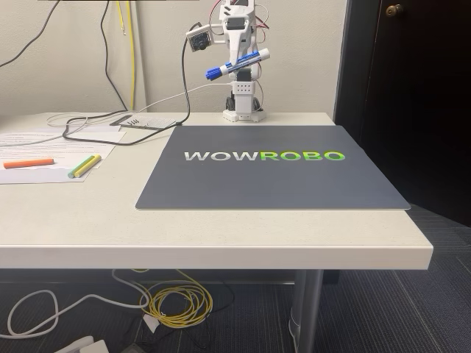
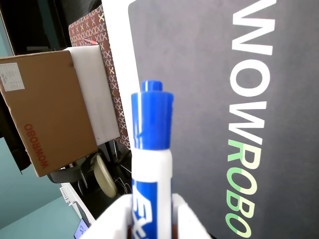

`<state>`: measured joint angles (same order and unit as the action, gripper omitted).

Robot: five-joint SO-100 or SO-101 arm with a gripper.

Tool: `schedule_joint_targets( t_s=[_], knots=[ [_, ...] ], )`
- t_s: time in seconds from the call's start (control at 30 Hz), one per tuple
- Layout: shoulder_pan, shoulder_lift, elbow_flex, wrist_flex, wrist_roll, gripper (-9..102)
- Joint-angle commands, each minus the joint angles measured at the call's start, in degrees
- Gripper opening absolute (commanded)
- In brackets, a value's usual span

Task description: Pick up the blue marker.

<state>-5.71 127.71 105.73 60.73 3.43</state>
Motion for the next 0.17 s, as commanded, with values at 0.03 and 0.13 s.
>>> schedule_joint_targets(
  t_s=[0.03,0.13],
  knots=[
    [0.09,1.85,-0.18,-0.70,0.35,0],
    [0.09,2.02,-0.18,-0.44,0.35,0]
  ],
)
